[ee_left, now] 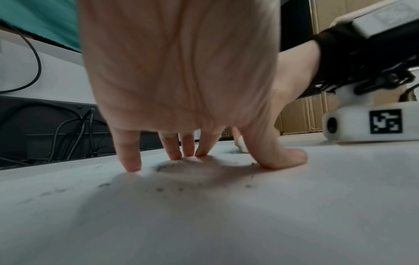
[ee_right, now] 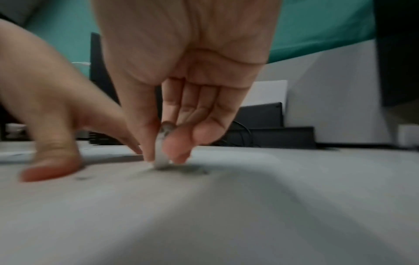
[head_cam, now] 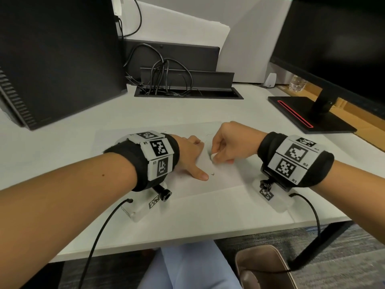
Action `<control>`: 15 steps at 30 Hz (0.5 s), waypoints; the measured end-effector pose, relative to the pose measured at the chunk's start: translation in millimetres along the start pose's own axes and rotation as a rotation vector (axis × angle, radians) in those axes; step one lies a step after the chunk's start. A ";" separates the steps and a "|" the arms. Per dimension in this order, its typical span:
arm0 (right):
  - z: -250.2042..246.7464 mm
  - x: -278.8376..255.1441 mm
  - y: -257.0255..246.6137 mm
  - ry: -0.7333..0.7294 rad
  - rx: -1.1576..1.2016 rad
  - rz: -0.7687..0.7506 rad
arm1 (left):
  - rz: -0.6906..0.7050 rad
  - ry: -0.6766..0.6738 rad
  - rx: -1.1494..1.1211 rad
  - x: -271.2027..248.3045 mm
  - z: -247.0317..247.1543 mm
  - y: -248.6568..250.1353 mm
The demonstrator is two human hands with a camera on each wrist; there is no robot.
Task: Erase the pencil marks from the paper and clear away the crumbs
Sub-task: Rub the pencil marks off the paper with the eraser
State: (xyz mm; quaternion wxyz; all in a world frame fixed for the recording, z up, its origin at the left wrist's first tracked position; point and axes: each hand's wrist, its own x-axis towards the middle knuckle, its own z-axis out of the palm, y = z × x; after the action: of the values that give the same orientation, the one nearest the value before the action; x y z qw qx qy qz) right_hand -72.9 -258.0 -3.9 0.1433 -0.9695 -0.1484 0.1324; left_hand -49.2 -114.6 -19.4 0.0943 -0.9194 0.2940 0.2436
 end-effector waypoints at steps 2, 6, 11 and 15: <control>4.0 -1.3 -5.5 -0.070 0.017 -0.035 | 0.007 -0.004 -0.004 0.7 0.2 -0.7; -4.0 1.0 9.3 0.028 -0.047 0.040 | 0.002 0.007 0.001 -0.3 -0.1 -0.1; -11.7 -3.4 24.7 0.082 0.066 0.100 | 0.013 0.022 -0.009 -1.6 0.9 -1.8; -9.4 -2.4 24.9 0.049 0.030 0.117 | 0.010 0.030 -0.009 -2.8 1.4 -0.2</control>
State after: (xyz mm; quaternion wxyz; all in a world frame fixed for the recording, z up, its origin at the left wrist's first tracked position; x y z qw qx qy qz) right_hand -66.1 -283.8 -2.5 0.1534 -0.9772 -0.0858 0.1190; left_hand -51.6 -112.6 -19.1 0.0843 -0.9219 0.2989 0.2315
